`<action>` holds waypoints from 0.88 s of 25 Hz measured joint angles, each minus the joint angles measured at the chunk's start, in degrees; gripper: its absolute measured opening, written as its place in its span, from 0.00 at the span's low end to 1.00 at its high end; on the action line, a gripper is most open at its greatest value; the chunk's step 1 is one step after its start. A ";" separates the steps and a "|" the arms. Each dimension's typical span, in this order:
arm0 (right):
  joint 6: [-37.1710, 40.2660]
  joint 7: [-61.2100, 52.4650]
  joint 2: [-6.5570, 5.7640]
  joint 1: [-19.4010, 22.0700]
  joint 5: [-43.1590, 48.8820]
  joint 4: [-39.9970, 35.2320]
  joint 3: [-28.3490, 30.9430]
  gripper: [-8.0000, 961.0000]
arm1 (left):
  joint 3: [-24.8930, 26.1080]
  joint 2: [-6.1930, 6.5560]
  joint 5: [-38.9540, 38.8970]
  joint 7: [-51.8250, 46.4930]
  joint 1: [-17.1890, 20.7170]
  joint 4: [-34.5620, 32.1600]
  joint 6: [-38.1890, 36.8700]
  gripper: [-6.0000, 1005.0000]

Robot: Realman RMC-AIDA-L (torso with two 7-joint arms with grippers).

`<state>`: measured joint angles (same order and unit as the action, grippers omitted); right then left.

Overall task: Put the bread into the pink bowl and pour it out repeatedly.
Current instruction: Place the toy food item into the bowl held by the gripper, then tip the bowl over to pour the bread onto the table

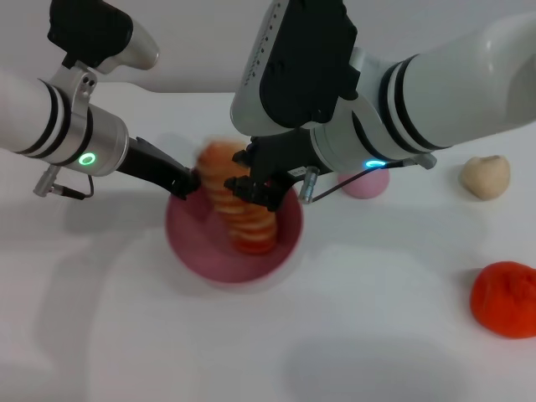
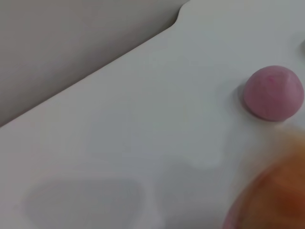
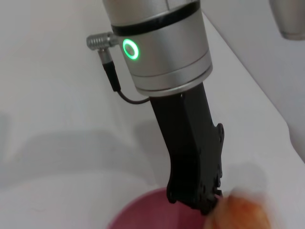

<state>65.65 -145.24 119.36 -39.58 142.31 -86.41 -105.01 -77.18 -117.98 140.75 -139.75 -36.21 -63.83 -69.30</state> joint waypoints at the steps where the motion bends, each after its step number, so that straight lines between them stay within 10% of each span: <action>1: -0.04 0.00 -0.01 0.03 -0.01 0.00 0.00 0.21 | -0.01 -0.01 0.00 0.00 -0.02 0.00 0.02 0.05; 12: -6.70 4.54 0.26 4.91 -0.02 -6.17 2.46 0.59 | -0.07 -0.04 -0.08 0.00 -0.09 0.02 2.71 0.05; 22: -39.71 26.15 0.21 15.14 -23.65 -1.00 2.10 0.62 | -1.94 -0.06 -3.21 0.37 0.38 0.22 7.05 0.05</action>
<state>25.94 -119.08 119.58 -24.43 118.66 -87.41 -102.91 -79.12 -118.04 137.54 -139.38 -35.83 -63.61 -62.25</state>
